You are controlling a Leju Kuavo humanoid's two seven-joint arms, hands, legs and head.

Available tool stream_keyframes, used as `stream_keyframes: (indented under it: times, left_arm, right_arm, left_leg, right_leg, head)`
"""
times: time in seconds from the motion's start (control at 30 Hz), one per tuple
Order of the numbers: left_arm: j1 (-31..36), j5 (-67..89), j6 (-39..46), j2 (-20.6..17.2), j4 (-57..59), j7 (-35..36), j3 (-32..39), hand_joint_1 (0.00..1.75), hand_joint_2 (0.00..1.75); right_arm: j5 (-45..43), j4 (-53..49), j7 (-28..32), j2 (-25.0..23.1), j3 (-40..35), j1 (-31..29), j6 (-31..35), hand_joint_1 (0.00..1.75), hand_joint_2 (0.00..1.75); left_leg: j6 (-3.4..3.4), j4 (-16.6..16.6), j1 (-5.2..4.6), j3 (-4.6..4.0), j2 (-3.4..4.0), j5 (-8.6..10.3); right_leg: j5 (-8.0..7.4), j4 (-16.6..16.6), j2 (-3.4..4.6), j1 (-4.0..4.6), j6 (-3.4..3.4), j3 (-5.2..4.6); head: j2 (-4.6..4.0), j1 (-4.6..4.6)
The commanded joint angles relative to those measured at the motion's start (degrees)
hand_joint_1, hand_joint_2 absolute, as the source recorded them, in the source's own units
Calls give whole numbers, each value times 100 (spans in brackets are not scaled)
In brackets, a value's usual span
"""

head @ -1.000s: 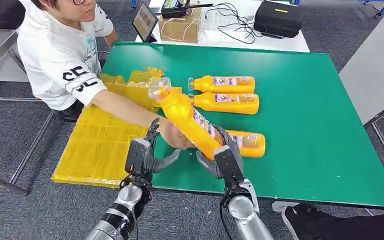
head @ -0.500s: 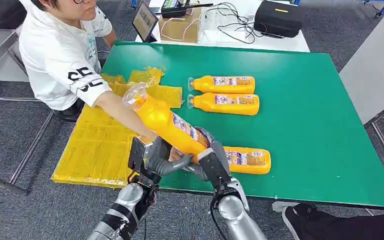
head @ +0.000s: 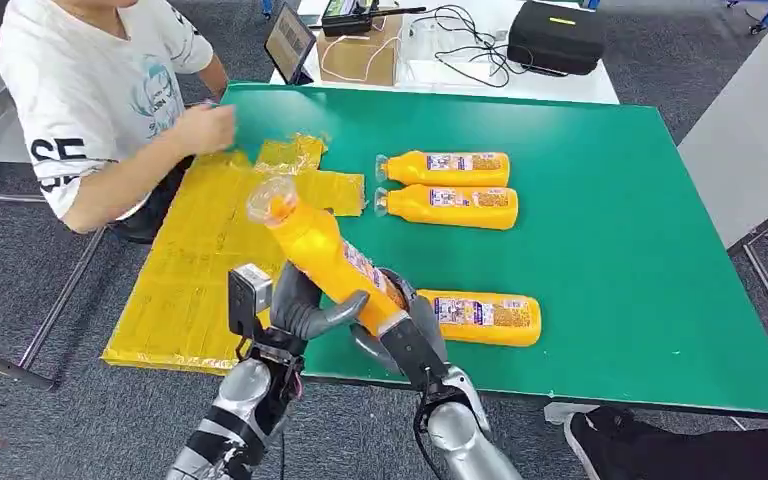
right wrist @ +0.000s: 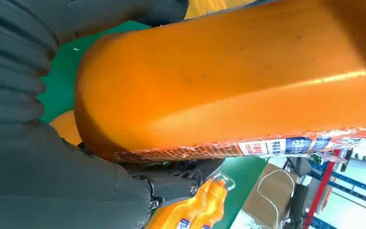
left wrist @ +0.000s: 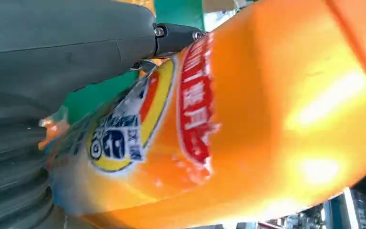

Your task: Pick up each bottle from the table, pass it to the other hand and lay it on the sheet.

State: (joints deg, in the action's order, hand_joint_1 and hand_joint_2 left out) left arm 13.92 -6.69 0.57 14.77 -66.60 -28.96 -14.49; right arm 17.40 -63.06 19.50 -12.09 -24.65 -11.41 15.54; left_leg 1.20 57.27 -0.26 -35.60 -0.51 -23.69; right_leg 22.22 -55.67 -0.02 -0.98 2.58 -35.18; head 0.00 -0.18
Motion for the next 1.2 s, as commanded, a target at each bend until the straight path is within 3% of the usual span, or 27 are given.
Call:
stream_keyframes:
  times: [0.03, 0.07, 0.1, 0.2, 0.23, 0.57, 0.67, 0.73, 0.87, 0.97, 1.2]
  left_arm:
    - [565, 12, -43, -208, 157, 93, -40, 75, 175]
    - [569, 11, -42, -200, 192, 93, -43, 75, 175]
    - [667, 24, -120, -194, 354, 111, -93, 175, 175]
    - [1169, -85, -143, 143, 1032, 221, -124, 175, 175]
    - [1332, -120, -107, 231, 1235, 216, -173, 175, 175]
    - [1310, -154, -73, 182, 1214, 190, -217, 175, 175]
    - [1789, -522, -116, 477, 1676, 342, -226, 175, 175]
    - [2211, -971, 218, 523, 2082, 391, -684, 175, 175]
    - [2268, -1164, 611, 523, 2320, 207, -874, 175, 175]
    - [2106, -928, 817, 351, 2363, 224, -809, 175, 175]
    - [2146, 1681, 2959, -802, 2931, 203, -987, 175, 175]
  right_arm:
    - [44, 410, -22, 149, -41, -313, -51, 175, 175]
    - [44, 417, -22, 149, -39, -317, -54, 175, 175]
    - [46, 465, -50, 148, -12, -359, -54, 0, 175]
    - [-21, 349, -84, 246, 236, -441, -34, 0, 175]
    - [-42, 307, -94, 269, 325, -442, -90, 0, 175]
    - [-22, 306, -88, 246, 341, -418, -159, 0, 175]
    - [-93, 276, -107, 320, 559, -488, -88, 0, 175]
    - [-153, 365, -114, 359, 778, -615, -186, 0, 175]
    - [-119, 494, -113, 367, 916, -695, -270, 0, 175]
    - [-98, 309, -146, 396, 977, -537, -243, 0, 175]
    - [-191, 355, -57, 265, 1058, -701, -28, 0, 175]
  left_leg:
    - [-6, 0, 4, 11, -4, -3]
    - [-10, 4, 9, 22, -2, -10]
    - [-8, -1, 7, 21, 0, -7]
    - [-13, 4, 12, 39, -6, -16]
    - [-4, 3, 5, 0, -23, 3]
    - [-4, 0, -1, 10, -4, -1]
    - [-3, 6, 2, 5, -13, -2]
    - [-2, 11, 3, -2, -24, 1]
    - [2, 4, 0, -1, -16, 4]
    - [1, -2, -6, 10, -5, 1]
    - [-8, -8, -2, 39, 30, -10]
  right_leg:
    - [5, 1, -7, 5, -8, 13]
    - [10, -1, -6, 10, -12, 25]
    - [7, 3, -3, 8, -10, 23]
    - [18, -1, -12, 13, -16, 44]
    - [4, 0, -25, 5, -4, 7]
    - [2, 2, -9, 1, -3, 11]
    - [4, -1, -16, 5, -4, 10]
    - [6, -4, -29, 5, -3, 5]
    - [-1, 2, -14, 1, -1, 6]
    - [-5, 6, -7, -5, 5, 14]
    - [-2, 7, 25, 1, -5, 31]
  head:
    - [0, 2]
    - [0, 0]
    - [0, 2]
    - [0, 0]
    - [0, 0]
    - [0, 0]
    - [0, 0]
    - [2, 0]
    - [0, 2]
    - [0, 2]
    - [0, 0]
